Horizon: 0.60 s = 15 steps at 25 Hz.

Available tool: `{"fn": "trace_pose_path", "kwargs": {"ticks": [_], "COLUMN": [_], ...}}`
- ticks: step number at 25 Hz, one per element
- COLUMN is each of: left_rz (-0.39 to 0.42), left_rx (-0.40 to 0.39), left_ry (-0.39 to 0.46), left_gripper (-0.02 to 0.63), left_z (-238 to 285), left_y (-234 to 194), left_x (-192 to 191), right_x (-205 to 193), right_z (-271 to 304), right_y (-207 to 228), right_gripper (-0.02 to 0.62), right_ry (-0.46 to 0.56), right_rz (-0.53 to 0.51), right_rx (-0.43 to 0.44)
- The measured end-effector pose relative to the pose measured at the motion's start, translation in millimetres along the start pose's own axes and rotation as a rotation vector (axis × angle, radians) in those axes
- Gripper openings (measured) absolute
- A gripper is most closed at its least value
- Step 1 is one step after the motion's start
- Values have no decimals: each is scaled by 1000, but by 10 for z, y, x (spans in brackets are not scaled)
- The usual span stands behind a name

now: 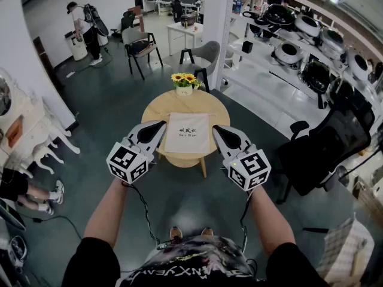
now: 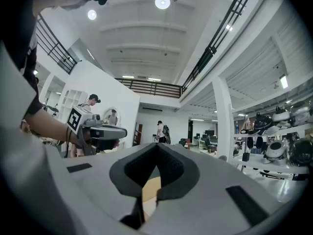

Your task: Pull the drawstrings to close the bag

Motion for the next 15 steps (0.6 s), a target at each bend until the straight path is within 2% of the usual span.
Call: {"fn": "trace_pose_path", "kwargs": {"ticks": [15], "left_rz": [1], "left_rx": [6], "left_ry": [-4], "left_gripper": [11], "left_z": [25], "left_y": [-51], "left_x": [-21], "right_x": [-5], "right_z": [55], "right_y": [33], "right_gripper": [0], "right_ry": [0], "right_rz": [3], "right_rx": [2]}}
Point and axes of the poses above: the fingertips, and each gripper's own axes: z forward along the fingers, y to its right, x out of its top, the point moved 5 cm from there along -z, backward along the fingers, and after that the axes turned 14 degrees about y, right-handed, at the moved point
